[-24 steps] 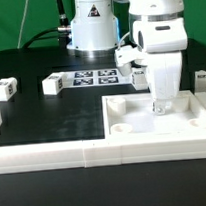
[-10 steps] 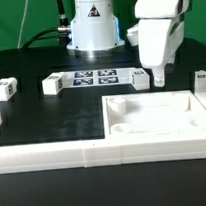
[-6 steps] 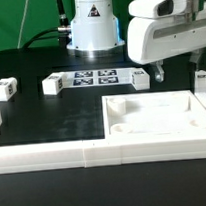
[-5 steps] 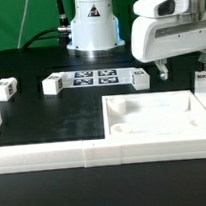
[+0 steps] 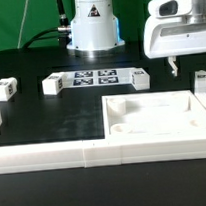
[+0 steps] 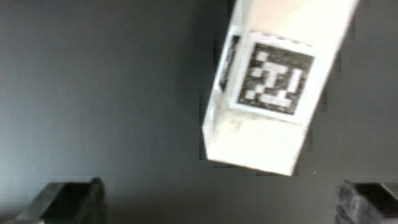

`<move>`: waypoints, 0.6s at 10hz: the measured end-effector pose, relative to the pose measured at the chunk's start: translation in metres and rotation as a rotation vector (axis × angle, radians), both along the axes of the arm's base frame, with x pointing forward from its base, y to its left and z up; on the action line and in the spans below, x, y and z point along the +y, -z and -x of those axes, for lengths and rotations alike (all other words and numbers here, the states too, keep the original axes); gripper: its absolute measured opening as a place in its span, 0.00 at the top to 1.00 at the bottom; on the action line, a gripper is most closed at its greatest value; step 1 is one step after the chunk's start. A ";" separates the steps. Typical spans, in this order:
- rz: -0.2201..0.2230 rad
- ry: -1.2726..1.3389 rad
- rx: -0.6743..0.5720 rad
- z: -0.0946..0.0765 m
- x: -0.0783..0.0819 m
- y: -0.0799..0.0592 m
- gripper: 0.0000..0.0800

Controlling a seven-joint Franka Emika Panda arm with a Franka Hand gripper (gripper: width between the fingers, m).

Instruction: Assemble one leg

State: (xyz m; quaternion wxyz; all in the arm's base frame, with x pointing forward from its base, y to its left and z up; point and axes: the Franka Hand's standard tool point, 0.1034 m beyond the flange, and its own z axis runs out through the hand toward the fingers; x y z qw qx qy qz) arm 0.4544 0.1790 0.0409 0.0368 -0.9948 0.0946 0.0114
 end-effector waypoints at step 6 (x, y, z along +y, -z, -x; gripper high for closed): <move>-0.013 0.197 0.042 0.005 0.007 0.001 0.19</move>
Offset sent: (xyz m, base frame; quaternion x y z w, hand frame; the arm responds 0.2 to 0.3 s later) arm 0.0000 0.0000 0.0000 0.0000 0.0000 0.1593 0.9872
